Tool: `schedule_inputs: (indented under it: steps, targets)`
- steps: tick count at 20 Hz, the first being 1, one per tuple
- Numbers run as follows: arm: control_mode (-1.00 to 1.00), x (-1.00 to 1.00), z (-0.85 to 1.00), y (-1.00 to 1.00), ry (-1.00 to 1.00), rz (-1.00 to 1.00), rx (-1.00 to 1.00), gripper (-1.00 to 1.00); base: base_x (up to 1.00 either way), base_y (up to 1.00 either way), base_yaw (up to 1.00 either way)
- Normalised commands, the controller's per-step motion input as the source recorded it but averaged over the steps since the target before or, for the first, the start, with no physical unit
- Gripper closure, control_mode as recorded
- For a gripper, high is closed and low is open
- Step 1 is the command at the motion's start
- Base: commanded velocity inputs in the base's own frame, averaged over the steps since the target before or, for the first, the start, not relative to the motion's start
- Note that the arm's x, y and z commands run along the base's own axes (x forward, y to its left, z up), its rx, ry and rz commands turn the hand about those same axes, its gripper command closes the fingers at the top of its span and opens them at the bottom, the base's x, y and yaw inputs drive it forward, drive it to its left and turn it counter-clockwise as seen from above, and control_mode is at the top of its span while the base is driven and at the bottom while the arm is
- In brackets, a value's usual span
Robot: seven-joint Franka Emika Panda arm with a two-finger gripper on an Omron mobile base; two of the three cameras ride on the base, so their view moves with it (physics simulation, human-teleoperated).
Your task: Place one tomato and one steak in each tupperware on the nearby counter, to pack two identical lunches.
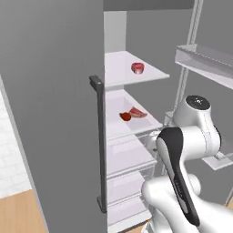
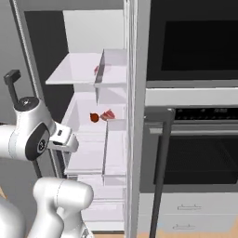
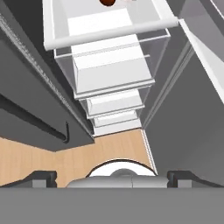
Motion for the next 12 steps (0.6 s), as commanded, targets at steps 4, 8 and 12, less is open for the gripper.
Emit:
schedule_inputs:
  steps: [4,8,12]
  targets:
    - [1.00,0.00,0.00,0.00,0.00,0.00,0.00,-1.00,0.80,0.12,-0.10]
    - [-1.00,-0.06,0.50,-0.01,-0.19,-0.12,-0.02,-1.00,0.15,0.00,-0.07]
    - [-1.00,-0.22,1.00,0.00,-0.48,-0.27,-0.05,-1.00,0.00,0.00,0.00]
